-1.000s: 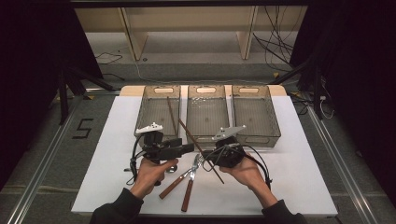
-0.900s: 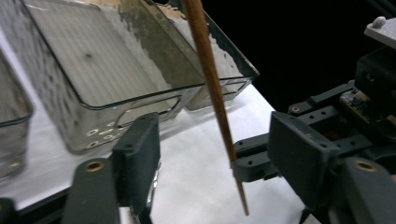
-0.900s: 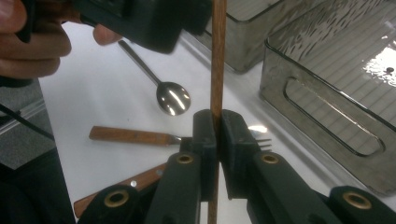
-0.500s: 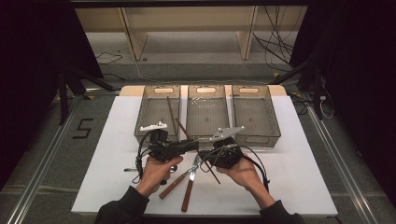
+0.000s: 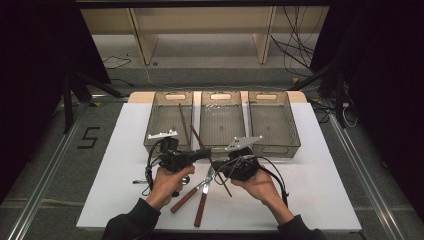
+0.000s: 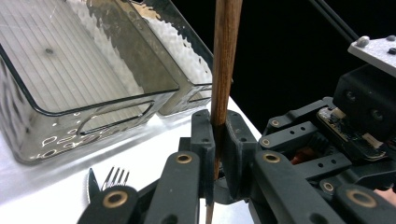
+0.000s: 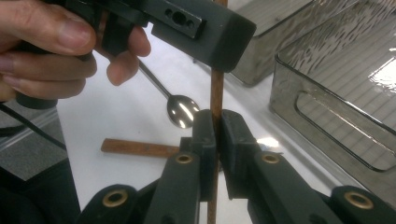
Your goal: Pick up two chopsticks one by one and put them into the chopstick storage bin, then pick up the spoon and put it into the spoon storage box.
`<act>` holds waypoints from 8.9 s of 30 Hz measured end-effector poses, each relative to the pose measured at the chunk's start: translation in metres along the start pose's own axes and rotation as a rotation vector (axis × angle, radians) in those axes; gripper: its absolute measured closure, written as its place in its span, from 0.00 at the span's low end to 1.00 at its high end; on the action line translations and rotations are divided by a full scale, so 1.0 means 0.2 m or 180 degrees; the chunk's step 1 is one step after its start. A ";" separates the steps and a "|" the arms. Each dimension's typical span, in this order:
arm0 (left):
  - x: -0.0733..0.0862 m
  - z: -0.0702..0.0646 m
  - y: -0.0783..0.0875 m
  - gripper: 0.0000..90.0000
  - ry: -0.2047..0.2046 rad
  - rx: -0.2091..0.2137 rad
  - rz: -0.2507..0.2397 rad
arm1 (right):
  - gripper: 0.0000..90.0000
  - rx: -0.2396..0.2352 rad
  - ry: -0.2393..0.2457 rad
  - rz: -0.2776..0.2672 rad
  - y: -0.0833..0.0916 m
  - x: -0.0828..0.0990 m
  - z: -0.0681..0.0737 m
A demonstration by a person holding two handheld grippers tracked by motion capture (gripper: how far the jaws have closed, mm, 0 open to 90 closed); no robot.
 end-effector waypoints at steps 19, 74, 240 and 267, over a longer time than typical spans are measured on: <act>-0.27 0.18 0.21 0.93 -0.0024 -0.0192 -0.0146 | 0.42 0.0120 -0.0025 -0.0161 0.19 0.16 -0.05; -0.75 0.58 0.12 0.93 -0.0082 -0.1274 0.0158 | 0.28 0.0192 -0.0081 -0.0335 0.25 0.34 0.00; 0.31 0.64 0.21 0.90 -0.2838 -0.1347 0.2883 | 0.29 0.0318 -0.0158 -0.0484 0.32 0.45 -0.02; 0.24 0.57 0.23 0.94 -0.2647 -0.1367 0.2572 | 0.29 0.0325 -0.0165 -0.0495 0.32 0.45 -0.02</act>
Point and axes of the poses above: each handheld gripper's, and its own axes: y roughly backward along the jaws, x roughly out of its underside, z roughly to its left, the point moved 7 cm from there along -y, roughly forward along the jaws, and after that the axes turned 13 degrees about -x, right-handed, at the moved point
